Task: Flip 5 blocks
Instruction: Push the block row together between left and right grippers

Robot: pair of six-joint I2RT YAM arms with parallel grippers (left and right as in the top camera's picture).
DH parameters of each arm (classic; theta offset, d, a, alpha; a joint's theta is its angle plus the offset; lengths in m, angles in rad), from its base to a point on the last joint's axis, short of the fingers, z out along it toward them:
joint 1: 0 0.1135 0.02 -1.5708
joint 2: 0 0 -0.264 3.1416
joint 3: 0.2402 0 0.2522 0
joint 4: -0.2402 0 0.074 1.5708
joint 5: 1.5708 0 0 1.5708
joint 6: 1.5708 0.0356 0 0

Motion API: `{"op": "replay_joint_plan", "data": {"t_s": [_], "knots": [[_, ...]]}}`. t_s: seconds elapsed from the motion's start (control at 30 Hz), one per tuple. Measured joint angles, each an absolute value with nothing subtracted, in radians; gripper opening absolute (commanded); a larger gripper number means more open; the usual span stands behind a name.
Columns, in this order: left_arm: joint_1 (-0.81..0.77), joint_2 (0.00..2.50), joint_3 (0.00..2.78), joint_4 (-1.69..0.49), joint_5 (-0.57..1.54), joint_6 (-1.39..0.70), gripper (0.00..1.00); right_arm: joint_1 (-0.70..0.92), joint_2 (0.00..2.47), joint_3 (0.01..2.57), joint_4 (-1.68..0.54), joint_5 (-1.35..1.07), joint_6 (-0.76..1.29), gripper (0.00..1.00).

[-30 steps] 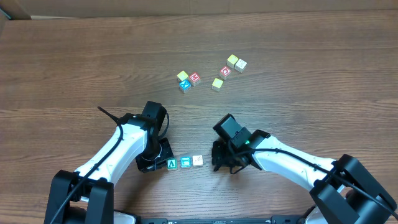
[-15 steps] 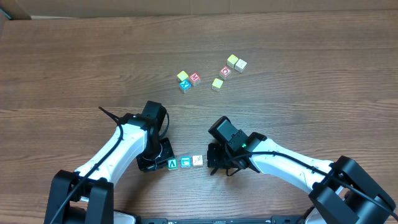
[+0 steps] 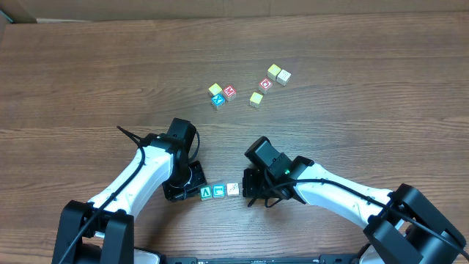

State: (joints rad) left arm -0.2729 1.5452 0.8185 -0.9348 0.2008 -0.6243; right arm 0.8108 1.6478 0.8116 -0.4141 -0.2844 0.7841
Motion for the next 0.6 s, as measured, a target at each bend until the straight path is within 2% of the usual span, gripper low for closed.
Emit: {"op": "replay_joint_plan", "data": {"t_s": [0.6], "knots": [[-0.273, 1.545, 0.818, -0.918, 0.223, -0.624, 0.04, 0.831, 1.724, 0.815, -0.337, -0.301, 0.801, 0.04]]}}
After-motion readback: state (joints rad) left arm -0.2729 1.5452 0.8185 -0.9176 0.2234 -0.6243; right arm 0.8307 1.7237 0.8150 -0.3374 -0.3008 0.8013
